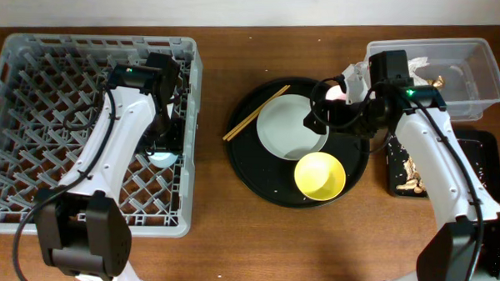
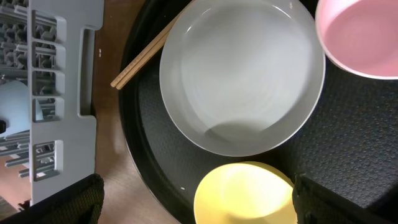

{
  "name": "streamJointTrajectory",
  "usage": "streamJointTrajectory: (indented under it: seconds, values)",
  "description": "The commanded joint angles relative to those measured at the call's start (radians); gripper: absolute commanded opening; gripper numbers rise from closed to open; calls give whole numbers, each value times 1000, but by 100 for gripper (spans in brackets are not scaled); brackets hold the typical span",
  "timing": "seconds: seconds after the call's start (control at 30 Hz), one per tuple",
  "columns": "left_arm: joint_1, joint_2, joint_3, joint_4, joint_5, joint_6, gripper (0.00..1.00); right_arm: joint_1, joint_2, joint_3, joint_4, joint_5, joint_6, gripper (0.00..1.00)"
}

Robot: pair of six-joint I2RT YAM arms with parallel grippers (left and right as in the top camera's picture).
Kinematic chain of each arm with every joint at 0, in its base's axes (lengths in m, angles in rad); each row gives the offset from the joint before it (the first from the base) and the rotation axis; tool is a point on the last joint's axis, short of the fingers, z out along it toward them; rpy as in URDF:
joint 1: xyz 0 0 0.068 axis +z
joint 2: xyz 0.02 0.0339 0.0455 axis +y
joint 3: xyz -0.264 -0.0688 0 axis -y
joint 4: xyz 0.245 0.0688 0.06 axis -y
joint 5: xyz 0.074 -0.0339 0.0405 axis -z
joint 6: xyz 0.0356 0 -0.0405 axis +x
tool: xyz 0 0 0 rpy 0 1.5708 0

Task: Sort waste into correct bins and load items into the dishwasher rack
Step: 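Place the blue cup upside down in the dish rack with the left gripper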

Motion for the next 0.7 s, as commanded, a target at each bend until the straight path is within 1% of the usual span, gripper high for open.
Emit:
streamJointTrajectory:
  seconds: [0.0,0.17,0.27,0.4,0.47,0.57,0.6,0.67]
  values:
    - [2,-21,-14,-14,-7,-9,67,3,-28,-3,-3,19,-4,98]
    - [2,-21,-6,-36,-8,-9,74,3,-28,-3,-3,19,-4,98]
    - [2,-21,18,-50,-13,-5,75,3,-28,-3,-5,19,-4,98]
    - [2,-21,41,-20,-16,-5,75,3,-28,-3,16,20,-4,98]
    - [2,-21,111,-21,-15,-1,75,-6,-28,3,46,40,14,97]
    - [1,-21,255,-35,-11,-1,75,-36,-28,5,90,107,78,96]
    - [1,-21,293,-35,-2,1,75,-46,-28,5,103,153,101,93]
    - [-9,-21,361,-15,65,40,75,-56,-28,4,127,319,167,87]
